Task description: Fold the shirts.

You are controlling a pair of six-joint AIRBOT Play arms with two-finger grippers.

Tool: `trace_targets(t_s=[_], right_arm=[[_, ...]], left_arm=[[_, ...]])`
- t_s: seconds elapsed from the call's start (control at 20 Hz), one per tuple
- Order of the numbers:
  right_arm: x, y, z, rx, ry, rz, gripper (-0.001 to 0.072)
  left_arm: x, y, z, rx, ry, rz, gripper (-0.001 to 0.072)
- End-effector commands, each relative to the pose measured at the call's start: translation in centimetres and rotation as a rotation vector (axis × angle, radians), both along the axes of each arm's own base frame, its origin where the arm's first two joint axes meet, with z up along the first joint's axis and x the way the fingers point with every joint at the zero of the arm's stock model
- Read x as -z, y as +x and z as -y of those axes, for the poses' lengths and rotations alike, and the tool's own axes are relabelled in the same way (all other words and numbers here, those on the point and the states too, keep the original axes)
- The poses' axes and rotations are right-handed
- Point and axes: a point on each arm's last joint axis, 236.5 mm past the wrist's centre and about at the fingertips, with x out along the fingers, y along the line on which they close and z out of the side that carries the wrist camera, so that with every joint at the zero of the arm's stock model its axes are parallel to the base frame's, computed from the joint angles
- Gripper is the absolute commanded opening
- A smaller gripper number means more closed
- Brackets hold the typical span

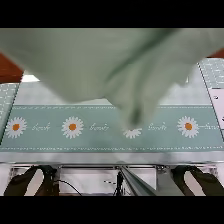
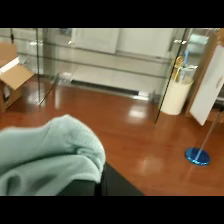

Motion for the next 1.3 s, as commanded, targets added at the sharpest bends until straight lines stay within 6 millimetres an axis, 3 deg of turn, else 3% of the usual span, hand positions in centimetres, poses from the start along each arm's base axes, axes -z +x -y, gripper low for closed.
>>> trace_targets(t_s=[0.0,0.1,0.25,0.5,0.65,0.8,0.95,1.1,1.25], right_arm=[[-1.9,-3.8,-0.1,0.034,-0.007,0.070,0.0022],[-1.6,-5.1,-0.7,0.022,-0.010,0.057,0.0022],[1.1,-6.4,-1.3,0.005,-0.016,-0.055,0.0022],[9.5,-8.0,-1.1,-0.001,-0.005,-0.437,0.0022],[14.2,-7.5,-1.0,-0.021,0.037,-0.686,0.0022],[17.3,-2.9,-0.1,-0.032,0.067,-0.828,0.0022],[23.0,2.7,-0.2,-0.080,0.070,-1.038,0.0022],[29.5,8.4,-1.6,-0.133,0.000,-1.179,0.0022],[34.2,15.3,-2.8,-0.152,-0.058,-1.132,0.0023]], left_arm=[[-2.5,-4.2,0.9,-0.026,0.008,0.093,0.0021],[-1.7,-5.7,1.7,-0.015,0.010,0.067,0.0021],[1.8,-6.9,2.7,0.013,-0.030,-0.097,0.0021],[9.4,-9.3,4.1,0.068,-0.075,-0.461,0.0021],[12.2,-9.5,4.5,0.093,-0.117,-0.594,0.0021],[16.1,-7.5,3.9,0.110,-0.172,-0.738,0.0020],[22.9,-4.6,3.1,0.132,-0.247,-0.928,0.0020],[28.9,0.5,1.7,0.100,-0.364,-0.962,0.0021],[34.9,4.7,-0.1,0.049,-0.434,-0.999,0.0021]])
